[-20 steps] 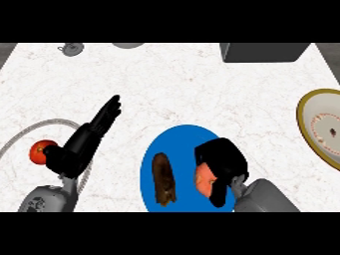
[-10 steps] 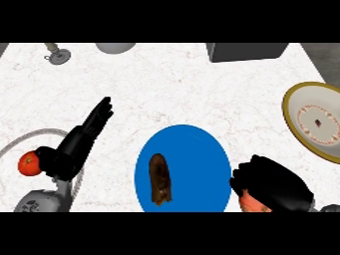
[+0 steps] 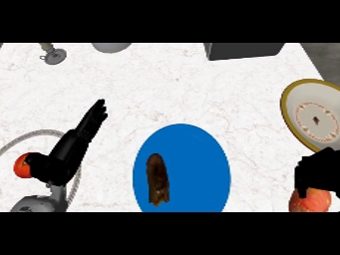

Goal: Pick the squash from the plate and place it in the bowl

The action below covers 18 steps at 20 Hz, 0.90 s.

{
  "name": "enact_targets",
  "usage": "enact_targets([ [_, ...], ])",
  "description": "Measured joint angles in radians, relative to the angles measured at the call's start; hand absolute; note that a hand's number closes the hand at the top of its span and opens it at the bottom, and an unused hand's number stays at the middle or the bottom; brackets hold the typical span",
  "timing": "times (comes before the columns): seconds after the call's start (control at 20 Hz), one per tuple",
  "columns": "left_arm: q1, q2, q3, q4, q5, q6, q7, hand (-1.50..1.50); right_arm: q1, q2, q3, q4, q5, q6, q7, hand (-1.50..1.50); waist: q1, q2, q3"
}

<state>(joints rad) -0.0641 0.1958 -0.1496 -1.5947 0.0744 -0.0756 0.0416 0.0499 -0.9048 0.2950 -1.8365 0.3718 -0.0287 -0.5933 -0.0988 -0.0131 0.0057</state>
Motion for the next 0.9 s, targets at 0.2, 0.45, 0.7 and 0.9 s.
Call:
enact_targets([
  [0.2,0.0,-0.01,-0.019,-0.001,-0.009,-0.005,-0.005,0.0,0.078,-0.085,-0.192,0.094,-0.216,0.066,-0.166,1.5,0.025,0.005,-0.002],
  [0.45,-0.025,-0.032,-0.051,-0.017,-0.025,-0.012,0.016,0.0,0.08,-0.122,-0.358,0.322,-0.281,0.112,-0.337,1.5,0.074,0.011,-0.004],
  [0.7,-0.054,-0.045,-0.055,0.007,-0.029,-0.029,0.014,0.0,-0.062,-0.058,-0.396,0.536,-0.227,0.062,-0.386,1.5,0.104,0.016,-0.004],
  [0.9,-0.084,-0.049,-0.043,0.024,-0.031,-0.039,0.03,0.0,-0.194,-0.01,-0.394,0.716,-0.152,0.03,-0.427,1.5,0.112,0.017,-0.004],
])
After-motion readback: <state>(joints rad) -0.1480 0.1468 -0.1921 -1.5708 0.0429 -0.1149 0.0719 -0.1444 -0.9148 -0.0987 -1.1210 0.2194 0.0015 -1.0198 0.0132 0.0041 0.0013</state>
